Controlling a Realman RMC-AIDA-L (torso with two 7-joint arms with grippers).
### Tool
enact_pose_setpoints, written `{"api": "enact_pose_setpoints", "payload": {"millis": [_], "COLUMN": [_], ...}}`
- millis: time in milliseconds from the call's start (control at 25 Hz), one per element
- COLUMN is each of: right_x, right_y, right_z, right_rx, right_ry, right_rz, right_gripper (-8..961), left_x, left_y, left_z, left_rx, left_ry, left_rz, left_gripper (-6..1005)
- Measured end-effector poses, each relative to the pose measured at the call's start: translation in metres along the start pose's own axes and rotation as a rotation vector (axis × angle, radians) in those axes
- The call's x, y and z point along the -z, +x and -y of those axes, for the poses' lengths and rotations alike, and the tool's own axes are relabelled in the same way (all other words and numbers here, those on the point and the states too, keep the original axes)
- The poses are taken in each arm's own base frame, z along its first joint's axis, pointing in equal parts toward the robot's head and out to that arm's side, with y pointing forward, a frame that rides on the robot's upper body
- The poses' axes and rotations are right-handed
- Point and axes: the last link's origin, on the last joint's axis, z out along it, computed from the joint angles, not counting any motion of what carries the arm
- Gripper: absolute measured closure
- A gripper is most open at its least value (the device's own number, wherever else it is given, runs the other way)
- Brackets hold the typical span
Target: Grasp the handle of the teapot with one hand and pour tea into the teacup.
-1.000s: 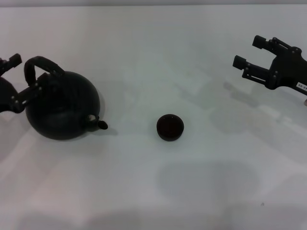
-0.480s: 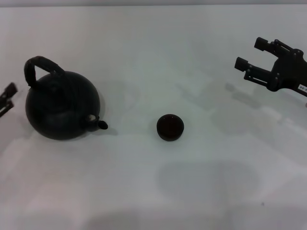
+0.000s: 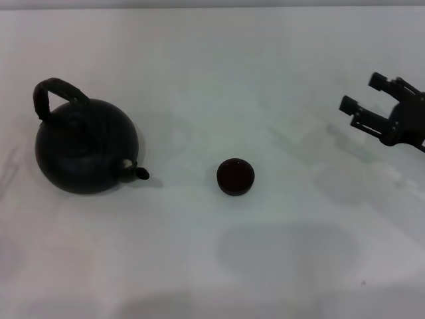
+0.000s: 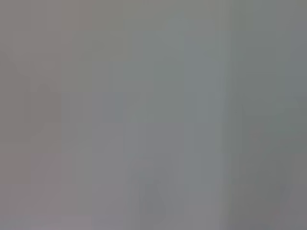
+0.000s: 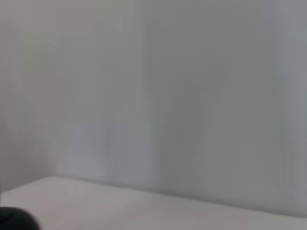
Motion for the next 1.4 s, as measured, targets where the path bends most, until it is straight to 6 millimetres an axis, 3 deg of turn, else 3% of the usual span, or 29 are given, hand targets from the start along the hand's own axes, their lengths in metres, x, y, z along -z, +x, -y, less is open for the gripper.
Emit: {"api": "enact_pose_setpoints", "payload": {"millis": [440, 640, 1400], "right_x": [0.027, 0.033, 0.037], "right_y": [0.031, 0.029, 0.015], "right_z": [-0.010, -0.004, 0.016], "right_rx": [0.007, 0.026, 0.090], "right_ry": [0.191, 0.239, 0.308], "right_rz": [0.039, 0.055, 0.085], "right_gripper": [92, 93, 95], "left_x": [0.000, -0.004, -0.022], "left_y": [-0.015, -0.020, -0.017], "left_z": [-0.009, -0.021, -0.027], "left_rx": [0.072, 0.067, 0.119], "left_ry": [0.124, 0.133, 0.176], "left_rz": [-0.007, -0.006, -0.063], "left_gripper": [219, 220, 224]}}
